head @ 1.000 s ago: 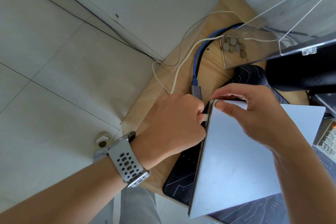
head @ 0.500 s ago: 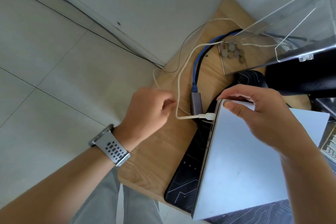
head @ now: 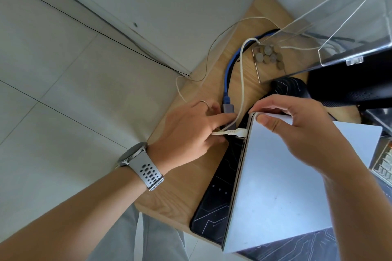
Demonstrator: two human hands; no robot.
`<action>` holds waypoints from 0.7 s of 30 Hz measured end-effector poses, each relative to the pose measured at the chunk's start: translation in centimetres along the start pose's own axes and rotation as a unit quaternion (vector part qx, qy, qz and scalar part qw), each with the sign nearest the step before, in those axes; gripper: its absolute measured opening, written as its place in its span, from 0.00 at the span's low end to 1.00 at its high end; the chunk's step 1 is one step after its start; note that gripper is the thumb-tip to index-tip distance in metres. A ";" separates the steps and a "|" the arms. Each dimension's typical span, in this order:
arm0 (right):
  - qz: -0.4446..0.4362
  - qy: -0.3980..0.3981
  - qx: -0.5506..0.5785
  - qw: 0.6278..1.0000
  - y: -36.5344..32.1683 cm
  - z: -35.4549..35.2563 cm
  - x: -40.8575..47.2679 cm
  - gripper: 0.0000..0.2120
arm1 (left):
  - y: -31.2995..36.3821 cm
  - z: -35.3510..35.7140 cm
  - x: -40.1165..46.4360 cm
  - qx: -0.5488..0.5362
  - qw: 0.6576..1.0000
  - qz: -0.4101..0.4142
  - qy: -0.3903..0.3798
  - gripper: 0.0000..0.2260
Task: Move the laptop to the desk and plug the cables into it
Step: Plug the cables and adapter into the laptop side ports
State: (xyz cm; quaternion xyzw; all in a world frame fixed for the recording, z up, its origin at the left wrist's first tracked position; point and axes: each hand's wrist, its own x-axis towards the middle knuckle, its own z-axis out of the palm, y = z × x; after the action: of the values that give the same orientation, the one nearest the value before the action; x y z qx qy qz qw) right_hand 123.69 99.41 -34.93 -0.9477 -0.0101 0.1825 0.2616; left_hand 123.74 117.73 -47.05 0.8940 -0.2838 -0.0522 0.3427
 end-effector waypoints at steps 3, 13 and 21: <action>-0.002 -0.002 0.000 1.000 0.0 0.1 -0.1 0.08 | 0.4 0.0 0.9 0.018 0.999 0.001 -0.033 0.21; -0.014 -0.009 0.002 1.000 0.4 0.2 -0.3 0.05 | 0.5 -0.9 0.9 0.128 0.984 0.057 -0.109 0.17; -0.003 -0.015 0.006 1.000 0.3 0.3 -0.2 0.06 | 0.2 -1.7 0.6 0.139 0.983 0.063 -0.103 0.13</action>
State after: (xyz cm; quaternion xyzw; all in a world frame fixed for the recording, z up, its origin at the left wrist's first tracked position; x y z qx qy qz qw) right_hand 123.38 99.24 -35.22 -0.9434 -0.0155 0.1958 0.2674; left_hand 124.65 118.26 -45.55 0.9034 -0.3773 -0.0820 0.1863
